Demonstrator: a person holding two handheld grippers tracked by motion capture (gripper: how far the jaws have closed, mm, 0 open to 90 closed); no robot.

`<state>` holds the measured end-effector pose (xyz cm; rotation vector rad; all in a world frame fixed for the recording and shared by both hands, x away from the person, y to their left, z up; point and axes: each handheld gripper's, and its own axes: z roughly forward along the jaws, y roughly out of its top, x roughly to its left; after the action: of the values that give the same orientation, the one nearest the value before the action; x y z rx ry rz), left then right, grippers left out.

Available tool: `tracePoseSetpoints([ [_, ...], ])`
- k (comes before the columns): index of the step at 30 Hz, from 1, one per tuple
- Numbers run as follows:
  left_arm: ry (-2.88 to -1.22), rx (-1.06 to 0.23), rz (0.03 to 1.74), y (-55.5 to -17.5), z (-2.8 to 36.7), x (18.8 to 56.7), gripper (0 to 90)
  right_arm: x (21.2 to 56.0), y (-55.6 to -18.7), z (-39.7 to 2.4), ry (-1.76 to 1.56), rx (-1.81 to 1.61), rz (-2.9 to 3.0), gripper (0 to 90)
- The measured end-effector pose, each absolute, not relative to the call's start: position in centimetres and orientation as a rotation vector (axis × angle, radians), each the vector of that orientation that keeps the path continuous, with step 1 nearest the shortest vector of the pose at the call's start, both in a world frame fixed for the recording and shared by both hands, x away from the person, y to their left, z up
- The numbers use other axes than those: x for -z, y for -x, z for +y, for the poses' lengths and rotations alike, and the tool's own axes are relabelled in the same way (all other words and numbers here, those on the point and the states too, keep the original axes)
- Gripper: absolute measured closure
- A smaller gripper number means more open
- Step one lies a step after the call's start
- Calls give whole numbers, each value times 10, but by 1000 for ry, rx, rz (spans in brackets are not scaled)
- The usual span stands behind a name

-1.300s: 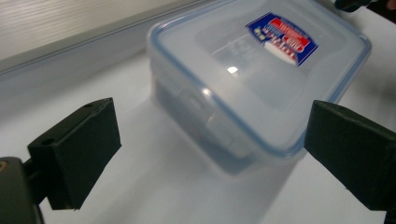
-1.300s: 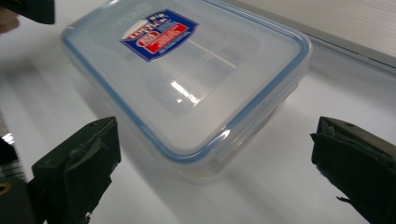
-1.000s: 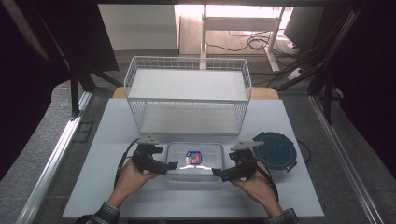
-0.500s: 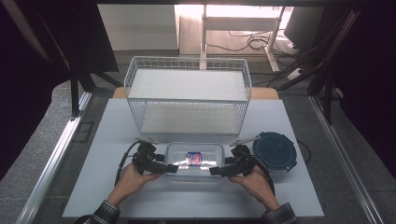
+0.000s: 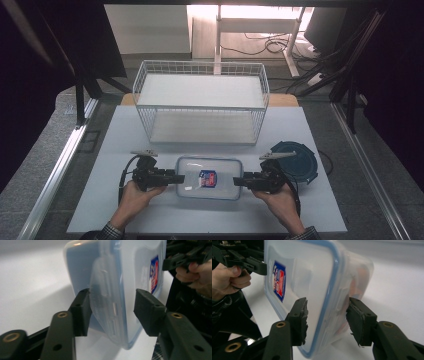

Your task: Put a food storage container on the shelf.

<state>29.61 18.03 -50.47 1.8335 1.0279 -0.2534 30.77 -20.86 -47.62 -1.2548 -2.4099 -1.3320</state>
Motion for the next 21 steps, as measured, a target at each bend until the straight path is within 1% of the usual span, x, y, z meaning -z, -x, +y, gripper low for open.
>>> tracePoseSetpoints([
  [1,-1840,221,1025,-295,179,503,501,475,-306,-208,1261,1343,-2417,524],
  [8,-1802,198,1030,-297,182,497,499,473,-307,-207,1254,1387,-2428,524],
  [15,-1789,119,1003,-298,188,470,500,452,-312,-202,1210,1464,-2452,524],
  [21,-1783,84,998,-304,192,452,500,437,-320,-198,1180,1502,-2467,524],
])
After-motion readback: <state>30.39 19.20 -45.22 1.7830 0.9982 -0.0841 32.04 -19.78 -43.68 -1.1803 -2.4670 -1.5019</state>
